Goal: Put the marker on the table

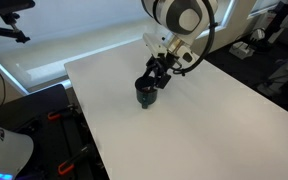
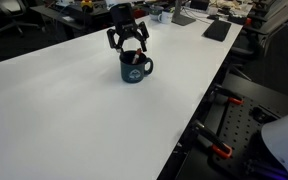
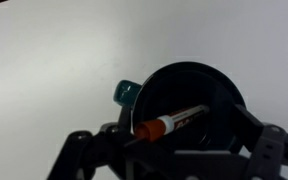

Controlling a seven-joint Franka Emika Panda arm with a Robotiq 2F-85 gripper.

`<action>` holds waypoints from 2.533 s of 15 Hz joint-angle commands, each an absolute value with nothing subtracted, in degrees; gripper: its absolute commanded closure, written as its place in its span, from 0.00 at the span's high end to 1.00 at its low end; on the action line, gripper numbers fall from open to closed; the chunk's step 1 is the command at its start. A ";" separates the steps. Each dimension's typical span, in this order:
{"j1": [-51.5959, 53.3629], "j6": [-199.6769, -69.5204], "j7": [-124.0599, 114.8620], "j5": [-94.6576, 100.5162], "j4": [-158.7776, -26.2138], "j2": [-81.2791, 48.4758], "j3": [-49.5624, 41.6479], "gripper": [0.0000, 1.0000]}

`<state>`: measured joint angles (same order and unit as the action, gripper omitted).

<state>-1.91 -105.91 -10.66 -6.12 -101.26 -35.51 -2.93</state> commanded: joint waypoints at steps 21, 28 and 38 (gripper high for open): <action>-1.70 -104.52 -11.31 -5.25 -100.65 -35.37 -3.61 0.08; -1.48 -104.37 -11.69 -4.96 -100.18 -35.70 -3.72 0.05; -1.55 -107.31 -14.82 -4.23 -106.44 -27.95 -6.15 0.05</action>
